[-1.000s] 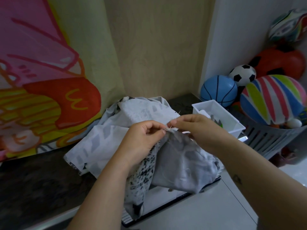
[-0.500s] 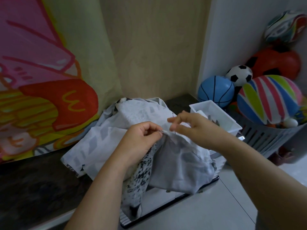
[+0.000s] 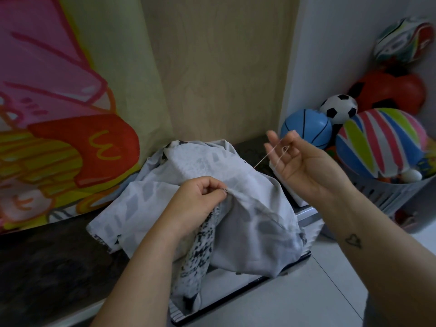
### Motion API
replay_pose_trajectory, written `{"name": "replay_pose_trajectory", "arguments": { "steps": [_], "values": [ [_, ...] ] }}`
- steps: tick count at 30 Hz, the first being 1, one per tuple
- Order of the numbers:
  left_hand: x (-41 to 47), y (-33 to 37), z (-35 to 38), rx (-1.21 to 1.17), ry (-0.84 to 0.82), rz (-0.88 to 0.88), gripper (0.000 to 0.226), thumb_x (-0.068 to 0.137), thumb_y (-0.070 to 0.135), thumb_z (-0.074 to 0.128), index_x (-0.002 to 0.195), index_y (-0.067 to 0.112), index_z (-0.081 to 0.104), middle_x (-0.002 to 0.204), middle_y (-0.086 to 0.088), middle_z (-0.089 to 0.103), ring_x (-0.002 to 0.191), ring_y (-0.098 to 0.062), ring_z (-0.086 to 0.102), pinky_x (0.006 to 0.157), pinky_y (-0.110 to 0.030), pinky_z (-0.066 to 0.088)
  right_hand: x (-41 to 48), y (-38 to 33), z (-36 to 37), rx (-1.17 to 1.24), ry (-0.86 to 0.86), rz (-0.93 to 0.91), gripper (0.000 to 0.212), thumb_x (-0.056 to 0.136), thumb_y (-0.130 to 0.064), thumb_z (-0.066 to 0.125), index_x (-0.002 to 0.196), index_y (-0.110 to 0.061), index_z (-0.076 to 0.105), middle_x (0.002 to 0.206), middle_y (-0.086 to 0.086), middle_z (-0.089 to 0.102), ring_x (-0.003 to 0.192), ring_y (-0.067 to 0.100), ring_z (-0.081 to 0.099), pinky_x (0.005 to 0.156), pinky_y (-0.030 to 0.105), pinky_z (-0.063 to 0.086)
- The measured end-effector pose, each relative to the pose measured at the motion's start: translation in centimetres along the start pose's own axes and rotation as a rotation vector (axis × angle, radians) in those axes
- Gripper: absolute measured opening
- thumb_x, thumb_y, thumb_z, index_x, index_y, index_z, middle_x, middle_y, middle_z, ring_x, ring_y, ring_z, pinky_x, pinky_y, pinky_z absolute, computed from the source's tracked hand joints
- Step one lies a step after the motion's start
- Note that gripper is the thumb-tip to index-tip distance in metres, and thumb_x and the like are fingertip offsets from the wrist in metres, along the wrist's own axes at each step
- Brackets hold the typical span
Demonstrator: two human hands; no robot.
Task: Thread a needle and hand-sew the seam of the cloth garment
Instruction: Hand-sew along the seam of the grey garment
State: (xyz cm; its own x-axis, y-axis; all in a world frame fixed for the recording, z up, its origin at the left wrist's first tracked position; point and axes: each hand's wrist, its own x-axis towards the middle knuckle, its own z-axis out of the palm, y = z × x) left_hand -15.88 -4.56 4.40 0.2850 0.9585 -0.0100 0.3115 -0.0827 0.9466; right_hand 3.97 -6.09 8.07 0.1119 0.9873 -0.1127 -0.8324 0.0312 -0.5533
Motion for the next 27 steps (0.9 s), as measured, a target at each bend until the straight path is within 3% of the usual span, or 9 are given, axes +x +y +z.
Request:
{"name": "replay_pose_trajectory", "arguments": {
  "steps": [3,6,9,11,16,20,23,25,27],
  "values": [
    [0.0,0.0,0.0,-0.002,0.009,-0.019,0.021,0.088,0.006,0.062,0.074,0.022,0.067,0.063,0.014,0.064,0.063,0.004,0.057,0.065,-0.008,0.044,0.5,-0.5,-0.8,0.031,0.07,-0.082,0.015,0.094,-0.013,0.05,0.104,-0.004,0.058,0.09,0.005,0.067,0.079,0.014,0.071,0.065,0.026,0.057],
    [0.0,0.0,0.0,0.01,0.013,-0.037,0.02,0.087,0.007,0.062,0.074,0.022,0.067,0.069,0.009,0.066,0.069,-0.003,0.059,0.071,-0.015,0.046,1.1,-0.8,-2.0,-0.098,0.126,-0.164,0.023,0.097,-0.012,0.047,0.118,-0.005,0.052,0.1,0.007,0.07,0.087,0.014,0.071,0.07,0.025,0.057],
    [0.0,0.0,0.0,0.01,0.015,-0.05,0.02,0.087,0.008,0.062,0.074,0.021,0.067,0.074,0.003,0.067,0.074,-0.008,0.06,0.077,-0.022,0.046,1.8,-0.8,-3.6,-0.451,0.27,-0.217,0.018,0.097,-0.013,0.05,0.112,-0.006,0.055,0.107,0.008,0.068,0.093,0.014,0.069,0.085,0.029,0.054],
    [0.0,0.1,0.0,0.013,0.012,-0.058,0.019,0.087,0.008,0.062,0.074,0.021,0.067,0.076,0.001,0.068,0.076,-0.01,0.06,0.079,-0.024,0.047,2.2,-0.9,-4.5,-0.615,0.361,-0.218,0.018,0.094,-0.013,0.055,0.109,-0.005,0.059,0.108,0.01,0.066,0.098,0.016,0.066,0.086,0.029,0.054],
    [0.0,0.1,0.0,0.014,0.025,-0.068,0.017,0.087,0.009,0.062,0.075,0.02,0.067,0.076,0.0,0.067,0.074,-0.01,0.058,0.076,-0.023,0.045,2.8,-1.2,-6.0,-0.861,0.511,-0.246,0.004,0.091,-0.019,0.06,0.089,-0.016,0.06,0.098,0.004,0.063,0.095,0.016,0.062,0.091,0.034,0.051],
    [0.0,0.2,0.0,0.014,0.028,-0.082,0.016,0.086,0.01,0.064,0.075,0.021,0.068,0.077,0.004,0.071,0.075,-0.006,0.062,0.077,-0.02,0.048,3.2,-1.6,-6.7,-0.954,0.62,-0.295,0.005,0.091,-0.022,0.061,0.089,-0.018,0.06,0.093,0.0,0.062,0.095,0.018,0.058,0.089,0.033,0.049],
    [-0.1,0.2,0.1,0.018,0.025,-0.086,0.015,0.086,0.011,0.065,0.076,0.022,0.069,0.082,0.001,0.073,0.079,-0.008,0.064,0.081,-0.023,0.049,3.1,-1.7,-6.8,-0.985,0.633,-0.304,0.011,0.091,-0.023,0.06,0.098,-0.014,0.061,0.097,0.002,0.061,0.093,0.017,0.057,0.08,0.029,0.046],
    [0.0,0.2,0.1,0.019,0.033,-0.085,0.015,0.087,0.012,0.065,0.076,0.022,0.068,0.079,0.004,0.072,0.075,-0.005,0.063,0.076,-0.017,0.047,2.7,-1.5,-6.4,-1.071,0.587,-0.301,0.013,0.091,-0.024,0.06,0.099,-0.014,0.063,0.094,0.0,0.062,0.09,0.016,0.058,0.071,0.025,0.043],
    [0.0,0.2,0.1,0.025,0.048,-0.083,0.015,0.087,0.012,0.064,0.076,0.022,0.068,0.076,0.006,0.069,0.072,-0.003,0.061,0.07,-0.013,0.046,2.3,-1.1,-5.4,-1.152,0.461,-0.265,0.008,0.09,-0.027,0.061,0.089,-0.02,0.064,0.092,-0.001,0.064,0.094,0.018,0.06,0.077,0.03,0.049]
  ]
}}
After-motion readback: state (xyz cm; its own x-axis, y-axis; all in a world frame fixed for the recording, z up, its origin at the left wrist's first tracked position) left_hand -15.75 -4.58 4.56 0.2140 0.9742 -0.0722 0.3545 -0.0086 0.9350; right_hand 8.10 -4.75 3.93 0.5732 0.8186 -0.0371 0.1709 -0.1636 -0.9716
